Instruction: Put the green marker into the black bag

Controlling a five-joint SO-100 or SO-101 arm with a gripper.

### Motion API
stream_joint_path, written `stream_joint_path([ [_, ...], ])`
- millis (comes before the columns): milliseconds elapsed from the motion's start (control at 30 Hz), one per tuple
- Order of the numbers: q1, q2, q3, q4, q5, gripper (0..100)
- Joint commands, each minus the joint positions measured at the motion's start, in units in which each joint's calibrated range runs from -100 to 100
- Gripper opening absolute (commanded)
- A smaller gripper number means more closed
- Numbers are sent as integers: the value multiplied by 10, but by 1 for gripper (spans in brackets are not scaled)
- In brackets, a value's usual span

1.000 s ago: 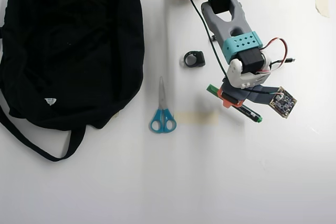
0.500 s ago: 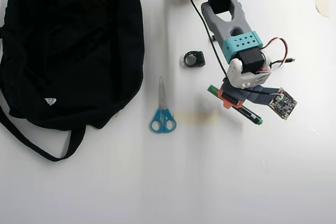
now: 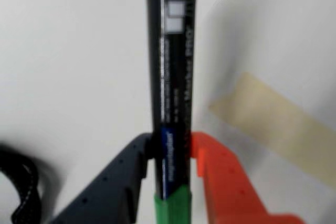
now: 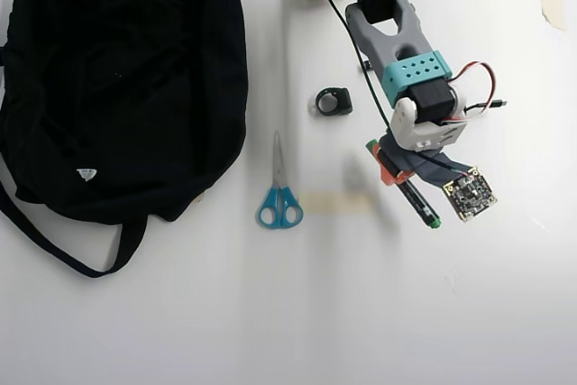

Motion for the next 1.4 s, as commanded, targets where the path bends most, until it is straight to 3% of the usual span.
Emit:
stream_joint_path([
  [0, 29, -19, -42, -5, -9, 2],
  [233, 77, -19, -74, -4, -10, 2],
  [600, 111, -19, -124, -1, -58, 2],
  [933, 132, -41, -117, -2, -53, 2],
  [1367, 133, -222, 59, 4, -56, 2],
])
